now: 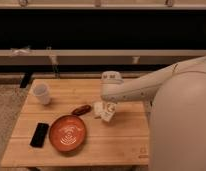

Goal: Stand the bottle upright

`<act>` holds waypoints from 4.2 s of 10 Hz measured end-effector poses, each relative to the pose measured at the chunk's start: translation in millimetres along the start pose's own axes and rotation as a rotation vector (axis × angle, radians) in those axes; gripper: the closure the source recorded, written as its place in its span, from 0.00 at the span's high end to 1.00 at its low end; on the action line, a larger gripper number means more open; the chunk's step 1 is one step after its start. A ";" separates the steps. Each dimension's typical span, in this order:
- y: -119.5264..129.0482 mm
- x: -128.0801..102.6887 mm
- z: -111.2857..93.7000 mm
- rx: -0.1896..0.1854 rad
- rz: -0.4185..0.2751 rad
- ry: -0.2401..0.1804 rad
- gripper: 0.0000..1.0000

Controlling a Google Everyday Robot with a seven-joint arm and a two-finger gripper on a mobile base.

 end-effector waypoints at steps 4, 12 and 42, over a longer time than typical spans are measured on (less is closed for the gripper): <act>-8.9 13.3 -5.6 -0.010 0.015 0.157 0.00; -13.3 32.6 -16.5 -0.064 0.016 0.398 0.00; -5.0 -0.7 -34.4 -0.060 -0.003 0.695 0.77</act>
